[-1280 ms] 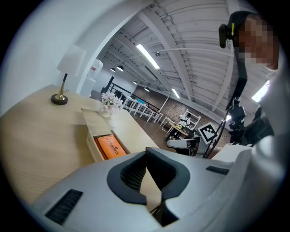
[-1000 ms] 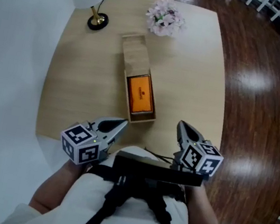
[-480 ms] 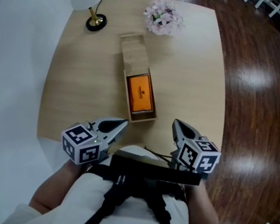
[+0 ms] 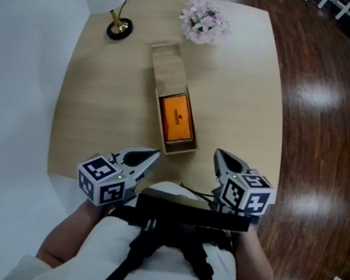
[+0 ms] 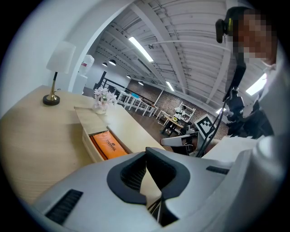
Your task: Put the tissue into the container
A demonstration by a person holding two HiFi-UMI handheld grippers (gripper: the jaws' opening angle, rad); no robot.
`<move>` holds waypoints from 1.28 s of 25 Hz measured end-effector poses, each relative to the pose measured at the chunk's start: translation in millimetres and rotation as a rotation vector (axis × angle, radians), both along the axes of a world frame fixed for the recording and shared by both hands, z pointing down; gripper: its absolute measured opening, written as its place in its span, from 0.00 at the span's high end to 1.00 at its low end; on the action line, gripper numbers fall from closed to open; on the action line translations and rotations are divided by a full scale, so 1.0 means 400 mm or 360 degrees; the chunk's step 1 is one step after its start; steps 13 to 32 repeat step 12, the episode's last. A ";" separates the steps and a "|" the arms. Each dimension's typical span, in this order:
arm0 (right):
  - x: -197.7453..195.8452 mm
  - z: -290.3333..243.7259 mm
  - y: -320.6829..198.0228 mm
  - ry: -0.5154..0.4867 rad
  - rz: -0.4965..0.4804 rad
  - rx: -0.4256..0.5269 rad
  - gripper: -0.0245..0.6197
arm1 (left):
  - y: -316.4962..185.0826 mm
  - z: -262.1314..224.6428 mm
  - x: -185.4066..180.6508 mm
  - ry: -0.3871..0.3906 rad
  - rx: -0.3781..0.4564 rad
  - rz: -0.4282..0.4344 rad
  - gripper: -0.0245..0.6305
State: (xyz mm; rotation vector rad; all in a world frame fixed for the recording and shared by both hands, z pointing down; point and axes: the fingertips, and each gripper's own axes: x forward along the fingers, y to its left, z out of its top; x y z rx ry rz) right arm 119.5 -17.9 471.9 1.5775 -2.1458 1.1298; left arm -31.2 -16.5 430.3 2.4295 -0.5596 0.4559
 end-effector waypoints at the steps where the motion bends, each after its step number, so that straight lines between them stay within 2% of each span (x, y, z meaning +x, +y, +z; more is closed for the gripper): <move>1: -0.002 0.001 -0.002 0.0000 -0.0001 -0.0001 0.98 | -0.002 0.000 -0.002 -0.0001 0.0000 0.0000 0.97; 32: -0.024 -0.005 -0.023 0.0023 -0.0039 -0.0020 0.98 | -0.016 -0.007 -0.021 0.0004 0.0001 -0.0023 0.97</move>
